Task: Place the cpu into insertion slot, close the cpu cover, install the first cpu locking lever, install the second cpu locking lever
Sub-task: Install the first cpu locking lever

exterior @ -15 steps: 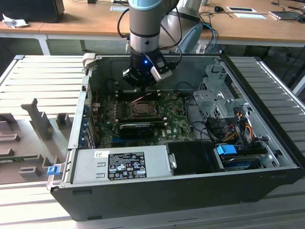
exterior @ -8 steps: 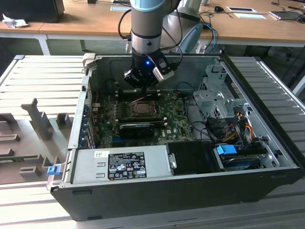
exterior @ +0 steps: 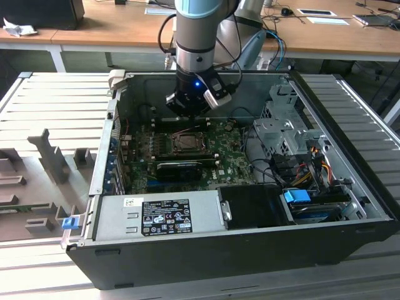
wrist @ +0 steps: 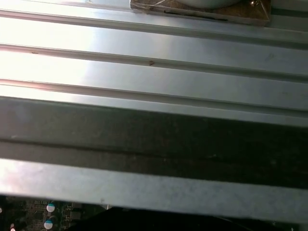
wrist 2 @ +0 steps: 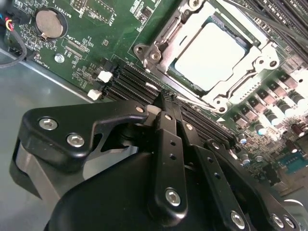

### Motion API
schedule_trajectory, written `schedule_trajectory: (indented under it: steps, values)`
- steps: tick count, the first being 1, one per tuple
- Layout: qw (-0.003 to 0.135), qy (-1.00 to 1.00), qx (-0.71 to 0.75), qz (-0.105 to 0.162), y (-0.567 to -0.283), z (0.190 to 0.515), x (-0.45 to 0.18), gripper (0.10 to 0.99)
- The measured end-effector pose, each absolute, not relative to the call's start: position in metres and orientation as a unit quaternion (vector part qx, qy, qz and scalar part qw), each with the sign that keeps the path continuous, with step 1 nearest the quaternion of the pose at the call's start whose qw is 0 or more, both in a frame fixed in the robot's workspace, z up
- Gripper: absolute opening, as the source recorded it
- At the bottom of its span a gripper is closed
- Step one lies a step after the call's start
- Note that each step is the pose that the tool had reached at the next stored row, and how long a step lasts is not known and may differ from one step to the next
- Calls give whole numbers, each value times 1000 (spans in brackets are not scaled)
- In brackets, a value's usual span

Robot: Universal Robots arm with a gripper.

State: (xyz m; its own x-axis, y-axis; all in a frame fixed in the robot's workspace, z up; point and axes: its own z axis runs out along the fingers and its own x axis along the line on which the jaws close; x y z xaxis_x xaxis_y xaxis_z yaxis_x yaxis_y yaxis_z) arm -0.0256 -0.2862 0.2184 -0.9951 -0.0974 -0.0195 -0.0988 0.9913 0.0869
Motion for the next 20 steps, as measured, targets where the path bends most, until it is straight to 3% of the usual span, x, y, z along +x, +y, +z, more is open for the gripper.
schedule_trajectory:
  steps: [20]
  values:
    - [7, 998, -49, 39, -287, 204, -19, 106]
